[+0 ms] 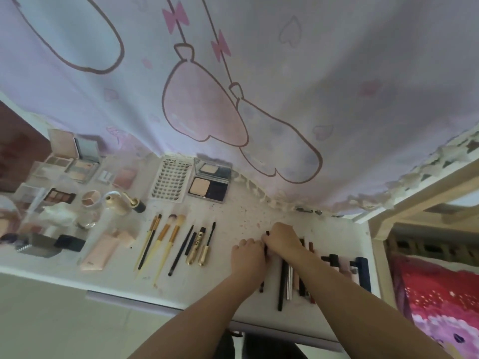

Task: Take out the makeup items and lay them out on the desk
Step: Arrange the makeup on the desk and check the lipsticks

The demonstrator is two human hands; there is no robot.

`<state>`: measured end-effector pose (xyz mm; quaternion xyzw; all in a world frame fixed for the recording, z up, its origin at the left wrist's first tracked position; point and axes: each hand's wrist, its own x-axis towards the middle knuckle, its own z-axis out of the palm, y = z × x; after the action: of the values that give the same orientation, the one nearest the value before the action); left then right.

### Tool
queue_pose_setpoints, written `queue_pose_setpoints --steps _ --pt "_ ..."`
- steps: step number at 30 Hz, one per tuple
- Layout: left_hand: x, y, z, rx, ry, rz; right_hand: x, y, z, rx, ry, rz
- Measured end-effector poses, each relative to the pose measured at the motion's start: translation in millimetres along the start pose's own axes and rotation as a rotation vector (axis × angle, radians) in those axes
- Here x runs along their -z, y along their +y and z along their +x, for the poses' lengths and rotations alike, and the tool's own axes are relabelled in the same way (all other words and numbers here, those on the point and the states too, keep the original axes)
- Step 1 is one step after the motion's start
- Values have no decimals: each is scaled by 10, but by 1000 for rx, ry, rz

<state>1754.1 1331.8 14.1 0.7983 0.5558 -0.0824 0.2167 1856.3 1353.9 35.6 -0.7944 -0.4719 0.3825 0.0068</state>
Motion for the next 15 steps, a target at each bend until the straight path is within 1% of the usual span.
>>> queue_pose_setpoints --steps 2,4,7,9,12,15 --pt "93 -81 -13 4 19 -62 63 -53 5 -31 -53 218" --pt "241 -165 -41 -12 -1 -173 173 -114 -31 -21 -62 396" --pt "499 -288 -86 -57 -88 -403 326 -223 -138 52 -64 521" --pt "672 -389 -108 -114 -127 -483 350 -299 -197 54 -61 592" --pt "852 -534 -120 -147 -186 -469 291 -402 -259 9 -76 775" --pt "987 -672 -124 -164 -255 -401 124 -546 -288 -64 -105 892"
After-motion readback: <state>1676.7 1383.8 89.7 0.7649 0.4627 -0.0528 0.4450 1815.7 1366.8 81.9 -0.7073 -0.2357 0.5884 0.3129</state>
